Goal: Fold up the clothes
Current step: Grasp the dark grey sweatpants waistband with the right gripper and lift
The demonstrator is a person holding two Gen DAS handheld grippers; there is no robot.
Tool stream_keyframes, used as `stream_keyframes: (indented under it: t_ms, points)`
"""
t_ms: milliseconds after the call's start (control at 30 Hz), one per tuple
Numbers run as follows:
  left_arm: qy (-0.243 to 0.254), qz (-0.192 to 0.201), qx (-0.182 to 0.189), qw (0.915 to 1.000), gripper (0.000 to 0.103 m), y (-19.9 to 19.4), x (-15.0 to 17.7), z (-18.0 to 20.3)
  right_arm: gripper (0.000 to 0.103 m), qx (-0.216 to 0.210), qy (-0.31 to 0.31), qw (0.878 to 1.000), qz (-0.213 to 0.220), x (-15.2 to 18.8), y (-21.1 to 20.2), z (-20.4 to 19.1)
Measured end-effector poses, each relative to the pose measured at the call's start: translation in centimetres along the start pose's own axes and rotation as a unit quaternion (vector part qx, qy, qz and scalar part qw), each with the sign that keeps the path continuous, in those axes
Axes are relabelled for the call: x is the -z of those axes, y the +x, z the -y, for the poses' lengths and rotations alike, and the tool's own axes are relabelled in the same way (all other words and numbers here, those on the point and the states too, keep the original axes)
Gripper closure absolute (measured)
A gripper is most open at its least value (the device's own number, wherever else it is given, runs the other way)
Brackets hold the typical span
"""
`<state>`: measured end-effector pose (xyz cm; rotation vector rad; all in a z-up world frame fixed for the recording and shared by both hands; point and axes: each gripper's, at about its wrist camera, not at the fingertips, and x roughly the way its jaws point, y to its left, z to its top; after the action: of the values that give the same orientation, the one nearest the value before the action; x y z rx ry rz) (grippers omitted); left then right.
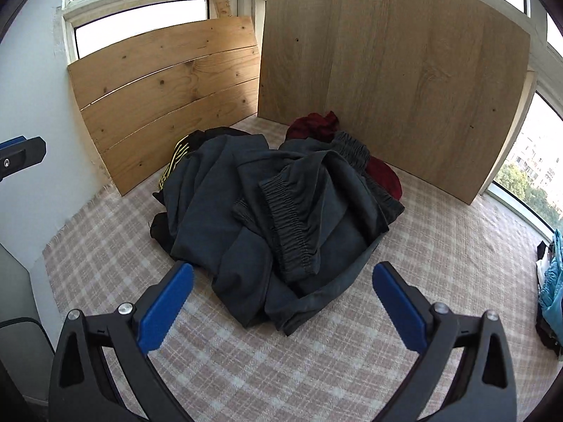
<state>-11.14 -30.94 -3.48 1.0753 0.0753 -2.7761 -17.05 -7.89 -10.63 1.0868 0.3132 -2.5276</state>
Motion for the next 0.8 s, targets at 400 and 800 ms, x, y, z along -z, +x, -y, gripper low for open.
stream_keyframes:
  t_ms: [400,800]
  points:
    - [-0.011,-0.057,0.02,0.9981,0.001,5.6,2.0,-1.5,0.032,0.011,-0.007,0.998,-0.061,-2.7,9.1,0.2]
    - [-0.017,-0.069,0.02,0.9972,0.001,6.9,1.9,-2.4,0.075,-0.066,0.04,0.992,-0.099,-3.5,11.6,2.6]
